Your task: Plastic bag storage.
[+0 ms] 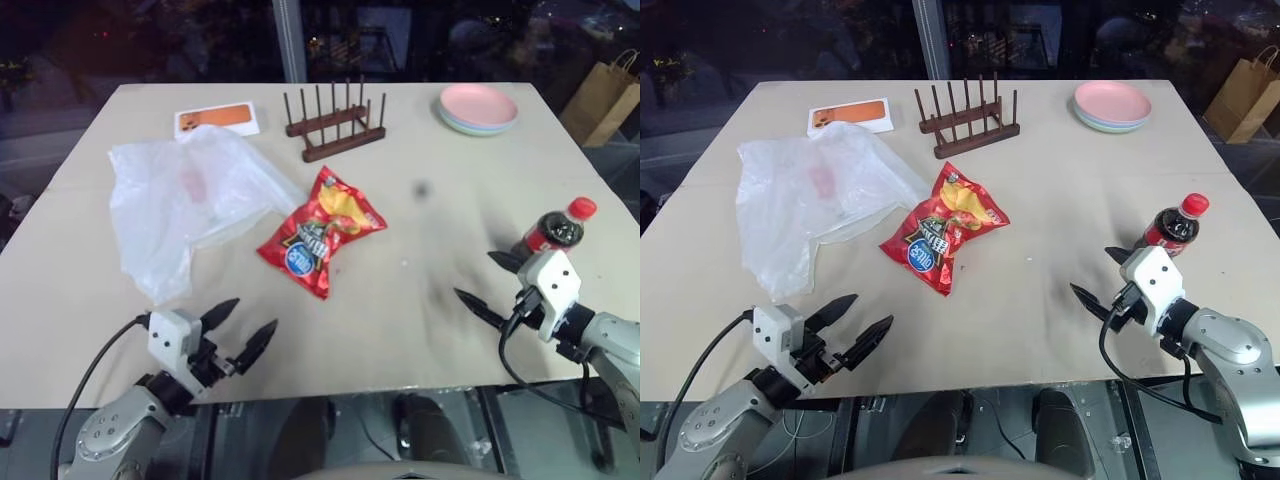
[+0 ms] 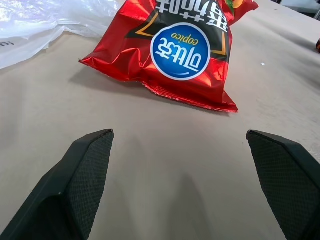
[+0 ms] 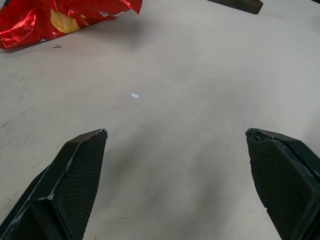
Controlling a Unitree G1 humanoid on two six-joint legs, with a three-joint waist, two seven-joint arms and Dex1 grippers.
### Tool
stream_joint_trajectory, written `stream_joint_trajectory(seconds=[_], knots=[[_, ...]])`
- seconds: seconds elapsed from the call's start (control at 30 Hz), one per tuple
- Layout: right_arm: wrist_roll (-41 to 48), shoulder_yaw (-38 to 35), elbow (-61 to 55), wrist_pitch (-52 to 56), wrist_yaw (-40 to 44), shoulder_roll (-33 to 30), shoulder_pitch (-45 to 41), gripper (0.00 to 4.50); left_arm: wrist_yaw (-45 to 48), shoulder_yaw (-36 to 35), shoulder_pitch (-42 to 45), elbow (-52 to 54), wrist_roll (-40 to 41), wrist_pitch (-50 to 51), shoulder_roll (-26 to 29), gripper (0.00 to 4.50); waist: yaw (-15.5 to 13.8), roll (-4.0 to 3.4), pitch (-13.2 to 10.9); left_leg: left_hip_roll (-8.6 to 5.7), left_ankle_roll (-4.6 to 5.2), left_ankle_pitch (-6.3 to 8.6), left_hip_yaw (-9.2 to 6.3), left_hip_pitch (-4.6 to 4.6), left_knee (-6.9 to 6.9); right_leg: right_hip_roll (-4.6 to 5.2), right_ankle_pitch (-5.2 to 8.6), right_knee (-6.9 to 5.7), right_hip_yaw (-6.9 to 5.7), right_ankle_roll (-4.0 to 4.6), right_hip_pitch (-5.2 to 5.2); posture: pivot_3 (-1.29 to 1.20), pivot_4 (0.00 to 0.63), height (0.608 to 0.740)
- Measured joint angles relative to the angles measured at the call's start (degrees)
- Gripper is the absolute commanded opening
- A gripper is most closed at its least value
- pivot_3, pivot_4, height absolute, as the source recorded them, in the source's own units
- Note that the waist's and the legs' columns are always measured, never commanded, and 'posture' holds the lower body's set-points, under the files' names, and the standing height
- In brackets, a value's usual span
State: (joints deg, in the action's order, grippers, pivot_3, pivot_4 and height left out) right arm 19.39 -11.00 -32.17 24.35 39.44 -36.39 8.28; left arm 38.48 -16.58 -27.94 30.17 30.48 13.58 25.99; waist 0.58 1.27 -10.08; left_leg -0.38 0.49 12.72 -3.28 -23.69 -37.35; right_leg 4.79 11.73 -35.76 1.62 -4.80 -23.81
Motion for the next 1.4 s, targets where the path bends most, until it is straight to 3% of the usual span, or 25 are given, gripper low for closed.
stream_joint_trajectory(seconds=[0.13, 0.33, 0.43, 0.6, 0.8, 0.9, 1.03, 1.17, 1.4], knots=[[1.0, 0.4, -2.0, 1.8, -0.2, -0.1, -0.9, 4.50, -1.4, -0.8, 2.4, -1.2, 0.3, -0.2, -1.2, 4.43, 0.0, -0.08, 0.0, -0.02, 0.01, 0.00, 0.00, 0.00, 0.00, -0.01, 0.00, 0.00, 0.00, 0.00, 0.00, 0.00, 0.150, 0.740], [4.1, 3.0, -7.8, 3.4, 0.0, -0.1, -5.6, 4.50, -12.3, -3.2, 14.4, -1.8, -0.1, 4.3, -1.6, 4.43, -0.2, -0.04, 0.0, -0.06, 0.01, -0.02, -0.17, 0.01, -0.04, -0.14, -0.02, -0.05, -0.13, 0.01, 0.07, 0.00, 0.150, 0.740], [6.3, 6.6, -9.3, 6.1, 0.0, -0.1, -12.1, 4.50, -21.7, -2.6, 25.4, -2.2, -7.3, 13.2, 4.0, 4.43, -0.2, -0.01, 0.0, -0.08, 0.00, -0.04, -0.26, 0.02, -0.09, -0.22, -0.07, -0.11, -0.15, 0.05, 0.07, 0.00, 0.150, 0.740], [8.7, 10.7, -11.2, 8.9, 0.3, -0.4, -18.6, 4.50, -24.6, 5.7, 36.9, -8.2, -19.4, 22.0, 15.3, 4.43, 0.1, -0.03, 0.0, -0.09, -0.01, -0.03, -0.23, 0.05, 0.01, -0.25, -0.15, -0.09, -0.13, 0.04, 0.07, 0.00, 0.150, 0.740], [8.0, 12.6, -10.4, 8.7, 0.7, -0.9, -19.9, 4.50, -22.0, 13.4, 45.7, -24.0, -26.3, 22.9, 18.0, 4.43, 0.2, 0.01, -0.1, -0.11, -0.02, -0.02, -0.26, -0.03, 0.14, -0.23, -0.30, -0.03, -0.14, 0.09, -0.01, 0.00, 0.150, 0.740], [7.6, 12.6, -10.4, 7.9, 0.5, -1.2, -18.9, 4.50, -20.7, 11.6, 46.1, -24.7, -24.6, 22.6, 16.0, 4.43, 0.2, 0.01, -0.1, -0.11, -0.04, -0.02, -0.29, -0.04, 0.16, -0.21, -0.31, -0.02, -0.15, 0.10, -0.01, 0.00, 0.150, 0.740], [7.0, 12.5, -10.5, 7.4, 0.1, -1.3, -16.6, 4.50, -18.7, 3.7, 42.4, -16.8, -17.0, 24.6, 10.3, 4.43, 0.2, 0.02, -0.1, -0.11, -0.05, -0.01, -0.25, -0.03, 0.16, -0.14, -0.32, -0.03, -0.14, 0.10, -0.02, 0.00, 0.150, 0.740], [6.2, 12.5, -10.5, 6.4, 0.1, -1.4, -15.0, 4.50, -20.1, 1.2, 33.9, -8.0, -16.3, 26.5, 9.2, 4.43, 0.4, 0.01, -0.1, -0.08, -0.05, -0.01, -0.20, 0.03, 0.17, -0.17, -0.31, -0.06, -0.11, 0.11, -0.01, 0.00, 0.150, 0.740], [5.7, 13.0, -9.4, 3.9, 0.8, -1.2, -14.8, 4.50, -26.3, -9.1, 15.9, 8.0, -18.2, 21.7, -1.1, 4.43, 0.2, 0.06, 0.0, -0.07, -0.05, -0.01, -0.12, 0.06, 0.07, -0.12, -0.20, -0.06, -0.06, 0.31, 0.04, 0.00, 0.150, 0.740]])
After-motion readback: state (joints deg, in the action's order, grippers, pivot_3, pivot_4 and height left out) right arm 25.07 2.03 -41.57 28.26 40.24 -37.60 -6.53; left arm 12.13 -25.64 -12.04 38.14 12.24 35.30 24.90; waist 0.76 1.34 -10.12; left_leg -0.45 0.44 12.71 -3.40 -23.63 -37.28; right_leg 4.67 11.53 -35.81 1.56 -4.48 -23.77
